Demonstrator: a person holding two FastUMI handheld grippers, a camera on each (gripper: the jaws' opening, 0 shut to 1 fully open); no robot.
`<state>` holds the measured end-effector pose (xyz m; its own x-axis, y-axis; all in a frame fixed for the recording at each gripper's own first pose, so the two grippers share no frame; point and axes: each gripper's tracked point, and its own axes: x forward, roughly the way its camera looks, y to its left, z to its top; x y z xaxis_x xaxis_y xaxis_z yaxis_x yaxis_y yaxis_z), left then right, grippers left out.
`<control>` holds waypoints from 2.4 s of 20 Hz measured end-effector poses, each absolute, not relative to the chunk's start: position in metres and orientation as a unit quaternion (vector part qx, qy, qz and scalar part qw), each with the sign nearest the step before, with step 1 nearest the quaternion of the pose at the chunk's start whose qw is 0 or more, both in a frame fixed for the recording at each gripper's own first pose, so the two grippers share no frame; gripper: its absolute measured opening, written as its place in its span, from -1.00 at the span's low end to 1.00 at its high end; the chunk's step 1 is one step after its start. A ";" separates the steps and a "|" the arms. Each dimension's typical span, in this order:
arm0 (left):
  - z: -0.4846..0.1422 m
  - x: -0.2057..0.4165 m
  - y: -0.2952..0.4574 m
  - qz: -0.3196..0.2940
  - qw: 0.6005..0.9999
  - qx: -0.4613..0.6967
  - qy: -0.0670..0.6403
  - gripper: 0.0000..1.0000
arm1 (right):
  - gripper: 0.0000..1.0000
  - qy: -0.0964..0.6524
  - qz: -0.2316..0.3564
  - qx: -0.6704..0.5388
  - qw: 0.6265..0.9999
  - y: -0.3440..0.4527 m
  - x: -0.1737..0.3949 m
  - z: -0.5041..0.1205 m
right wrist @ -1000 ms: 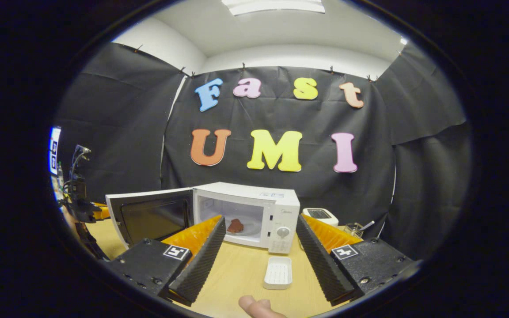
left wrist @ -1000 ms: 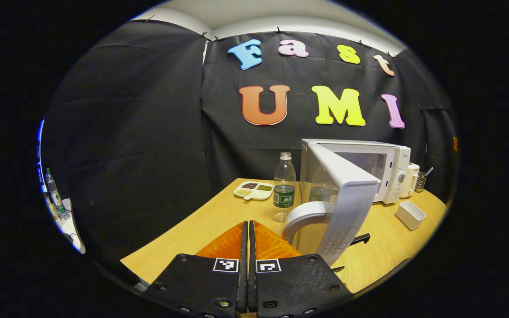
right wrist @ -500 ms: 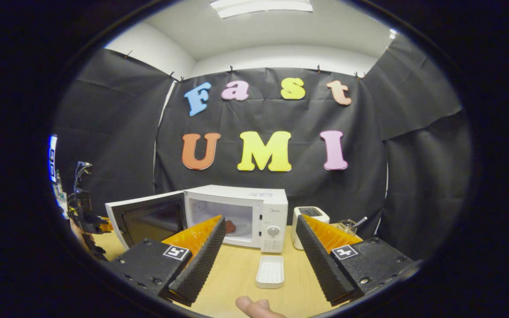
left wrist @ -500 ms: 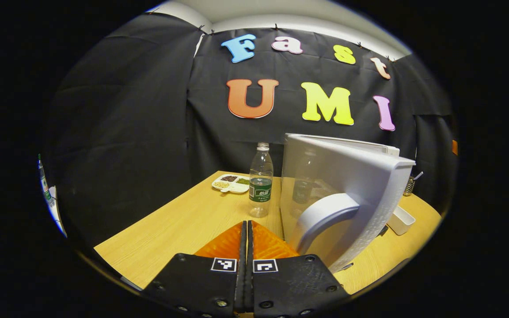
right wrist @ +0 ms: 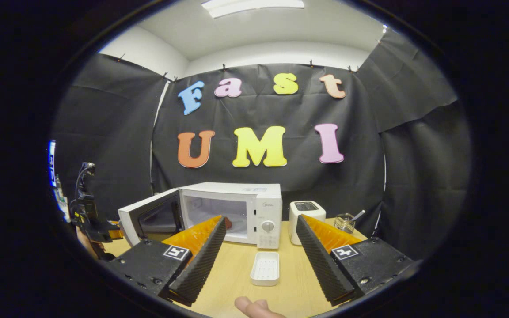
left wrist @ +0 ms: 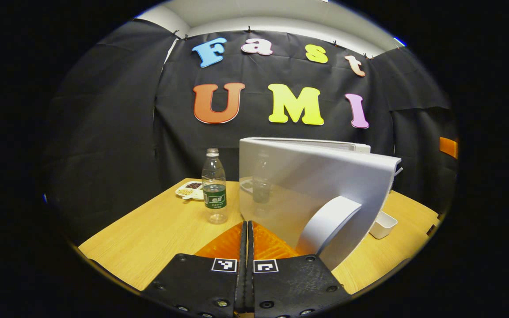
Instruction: Open the microwave oven with the left hand, put the food in, and close the microwave oven.
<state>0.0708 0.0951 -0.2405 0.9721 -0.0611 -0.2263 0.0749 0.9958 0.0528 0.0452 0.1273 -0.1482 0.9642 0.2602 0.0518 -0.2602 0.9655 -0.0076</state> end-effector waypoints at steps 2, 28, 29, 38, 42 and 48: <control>-0.243 0.076 0.075 -0.051 0.992 0.036 0.111 -1.00 | 0.84 -0.025 0.130 0.001 0.991 0.124 0.046 -0.150; -0.257 0.205 -0.103 -0.146 0.983 -0.006 0.110 -1.00 | 1.00 0.010 0.107 0.041 0.993 0.068 0.094 -0.183; -0.257 0.208 -0.106 -0.144 0.983 -0.007 0.111 -1.00 | 1.00 0.008 0.106 0.043 0.993 0.066 0.096 -0.182; -0.259 0.250 -0.132 -0.125 0.987 -0.020 0.104 -1.00 | 1.00 -0.030 0.122 0.017 0.992 0.069 0.095 -0.161; -0.255 0.262 -0.136 -0.106 0.988 -0.018 0.107 -0.68 | 1.00 -0.046 0.133 0.012 0.990 0.074 0.094 -0.150; -0.257 0.269 -0.142 -0.089 0.989 0.007 0.115 -0.95 | 0.83 -0.035 0.131 0.024 0.990 0.067 0.103 -0.158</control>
<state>0.2694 -0.1420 -0.2567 0.9576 -0.1754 -0.2285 0.1788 0.9839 -0.0061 0.1029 0.0672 -0.1580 0.9632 0.2577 0.0762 -0.2611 0.9645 0.0388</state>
